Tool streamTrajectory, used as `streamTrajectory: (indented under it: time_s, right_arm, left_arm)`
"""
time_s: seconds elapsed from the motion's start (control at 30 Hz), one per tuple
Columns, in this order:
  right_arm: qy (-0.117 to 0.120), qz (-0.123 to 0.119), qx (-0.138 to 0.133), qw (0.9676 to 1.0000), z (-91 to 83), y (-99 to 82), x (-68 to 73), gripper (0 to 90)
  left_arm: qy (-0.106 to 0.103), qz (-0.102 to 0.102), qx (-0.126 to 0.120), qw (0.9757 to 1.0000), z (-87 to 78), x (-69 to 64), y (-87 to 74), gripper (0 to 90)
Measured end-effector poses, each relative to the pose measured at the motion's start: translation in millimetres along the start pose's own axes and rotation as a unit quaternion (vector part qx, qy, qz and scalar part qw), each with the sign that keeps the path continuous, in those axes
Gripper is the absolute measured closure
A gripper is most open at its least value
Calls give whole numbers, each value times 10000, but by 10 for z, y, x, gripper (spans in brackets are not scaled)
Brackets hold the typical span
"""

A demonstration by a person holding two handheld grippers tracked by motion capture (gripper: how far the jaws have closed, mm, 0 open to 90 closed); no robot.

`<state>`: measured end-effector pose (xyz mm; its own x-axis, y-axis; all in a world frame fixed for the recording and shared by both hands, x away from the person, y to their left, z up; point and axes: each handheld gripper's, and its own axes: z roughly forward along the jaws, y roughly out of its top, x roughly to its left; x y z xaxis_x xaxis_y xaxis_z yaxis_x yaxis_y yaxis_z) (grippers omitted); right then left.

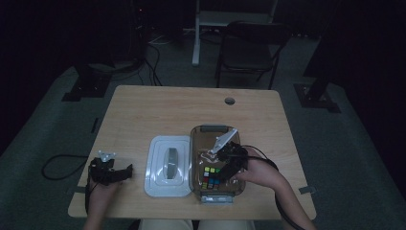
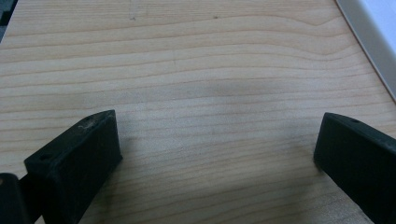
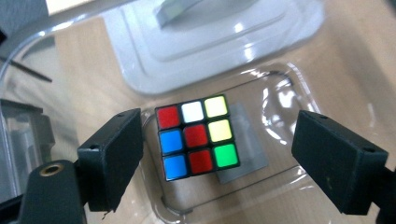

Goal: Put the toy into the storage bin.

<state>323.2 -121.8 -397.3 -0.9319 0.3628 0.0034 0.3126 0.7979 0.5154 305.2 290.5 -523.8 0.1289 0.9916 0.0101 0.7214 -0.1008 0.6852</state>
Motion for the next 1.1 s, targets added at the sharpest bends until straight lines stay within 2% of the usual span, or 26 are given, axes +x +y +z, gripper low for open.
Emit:
streamTrajectory:
  time_s: [0.13,0.17,0.2,0.23,0.3,0.4,0.43,0.47,0.5,0.57,0.6,0.63,0.7,0.73,0.83,0.9,0.93,0.97,1.03,1.07,1.1]
  right_arm:
    - [-198,212,-457,9985,-86,-80,-18,137]
    - [-213,290,-609,9975,-108,-100,-28,136]
    - [-277,430,-890,9947,-149,-138,-38,136]
    - [-277,430,-890,9947,-149,-138,-38,136]
    - [-418,582,-1263,9894,-214,-185,-40,136]
    - [-615,738,-1654,9815,-302,-260,-65,135]
    - [-663,819,-1796,9781,-332,-292,-78,133]
    - [-722,985,-2003,9721,-382,-356,-107,132]
    - [-722,985,-2003,9721,-382,-356,-107,132]
    - [-826,1126,-2153,9665,-418,-419,-131,132]
    - [-934,1211,-2238,9625,-442,-482,-151,132]
    - [-934,1211,-2238,9625,-442,-482,-151,132]
    - [-968,1329,-2312,9589,-460,-545,-175,132]
    - [-968,1329,-2312,9589,-460,-545,-175,132]
    - [-1177,1503,-2359,9528,-466,-664,-209,127]
    - [-1211,1586,-2420,9495,-469,-723,-231,117]
    - [-1217,1637,-2444,9480,-471,-751,-241,116]
    - [-1217,1637,-2444,9480,-471,-751,-241,116]
    - [-1356,1790,-2568,9400,-487,-830,-256,116]
    - [-1364,1876,-2622,9367,-496,-868,-265,116]
    - [-1425,1909,-2633,9348,-501,-890,-269,116]
  left_arm:
    - [-1,-1,5,10000,0,0,0,12]
    - [-1,-2,4,10000,0,0,0,12]
    - [-1,-1,6,10000,0,1,0,12]
    - [-1,-1,6,10000,0,1,0,12]
    - [-1,0,9,10000,-1,1,0,12]
    - [0,-1,6,10000,0,1,0,12]
    - [1,-4,0,10000,0,0,0,12]
    - [1,-3,2,10000,0,0,0,12]
    - [1,-3,1,10000,1,0,0,12]
    - [1,-6,-2,10000,1,0,0,12]
    - [1,-7,-2,10000,1,0,0,12]
    - [2,-6,-3,10000,1,0,0,12]
    - [1,-5,4,10000,0,0,0,12]
    - [1,-5,4,10000,0,0,0,12]
    - [0,-7,9,10000,0,0,0,12]
    - [1,-5,12,10000,-1,0,0,12]
    - [1,-10,8,10000,0,0,0,12]
    - [1,-10,8,10000,0,0,0,12]
    - [1,-3,15,10000,-1,1,1,12]
    - [1,-4,13,10000,-1,1,0,12]
    - [1,-7,11,10000,-1,0,0,12]
